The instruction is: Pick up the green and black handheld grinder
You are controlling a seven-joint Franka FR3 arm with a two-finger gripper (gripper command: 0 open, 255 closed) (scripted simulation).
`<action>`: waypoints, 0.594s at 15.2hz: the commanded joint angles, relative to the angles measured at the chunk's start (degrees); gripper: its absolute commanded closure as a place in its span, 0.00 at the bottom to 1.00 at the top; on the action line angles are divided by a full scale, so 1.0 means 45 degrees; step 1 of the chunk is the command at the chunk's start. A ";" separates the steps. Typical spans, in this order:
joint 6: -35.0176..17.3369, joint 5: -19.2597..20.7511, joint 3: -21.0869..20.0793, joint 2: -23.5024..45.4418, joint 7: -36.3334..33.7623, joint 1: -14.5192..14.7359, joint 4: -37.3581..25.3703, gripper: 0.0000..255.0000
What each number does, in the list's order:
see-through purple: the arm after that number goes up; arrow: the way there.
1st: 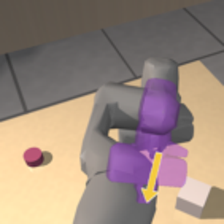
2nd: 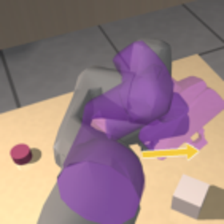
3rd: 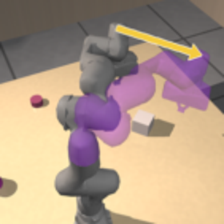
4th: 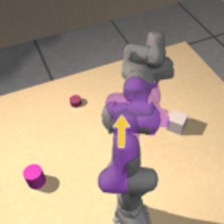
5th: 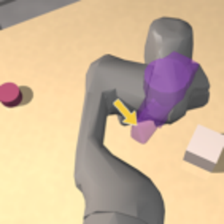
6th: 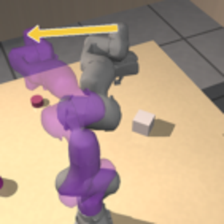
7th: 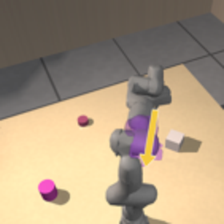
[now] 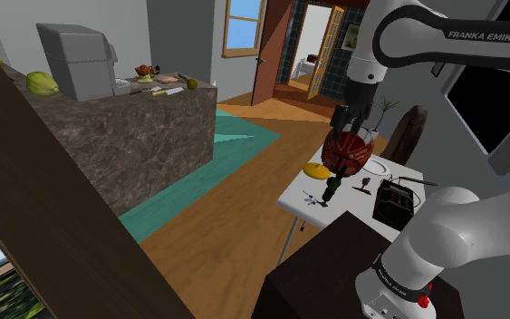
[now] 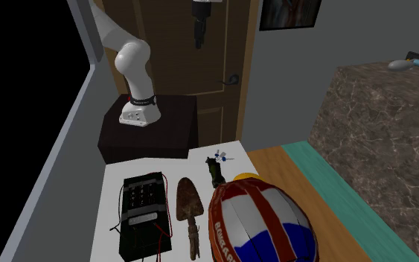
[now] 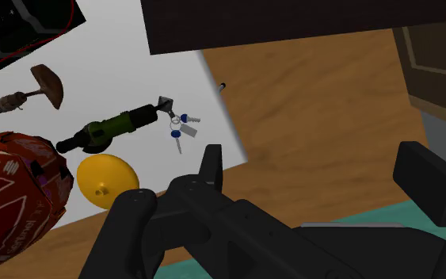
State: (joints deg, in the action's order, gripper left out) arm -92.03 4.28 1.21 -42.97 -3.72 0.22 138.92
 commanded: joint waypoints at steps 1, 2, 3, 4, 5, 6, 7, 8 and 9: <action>0.0000 0.0000 0.0000 0.0000 0.0000 0.0000 0.0000 0.00; -0.0334 0.0158 0.0201 0.0109 0.0148 -0.0116 0.0197 0.00; -0.0672 0.0315 0.0403 0.0236 0.0295 -0.0234 0.0379 0.00; -0.1015 0.0471 0.0607 0.0380 0.0439 -0.0353 0.0546 0.00; -0.1362 0.0624 0.0812 0.0542 0.0582 -0.0474 0.0699 0.00; -0.1714 0.0774 0.1019 0.0721 0.0724 -0.0595 0.0837 0.00; -0.2069 0.0923 0.1229 0.0919 0.0864 -0.0713 0.0959 0.00; -0.2428 0.1066 0.1439 0.1135 0.1003 -0.0832 0.1065 0.00; -0.2790 0.1204 0.1649 0.1368 0.1142 -0.0950 0.1156 0.00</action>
State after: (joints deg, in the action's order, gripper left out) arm -102.65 8.91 7.50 -37.73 0.61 -3.42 143.38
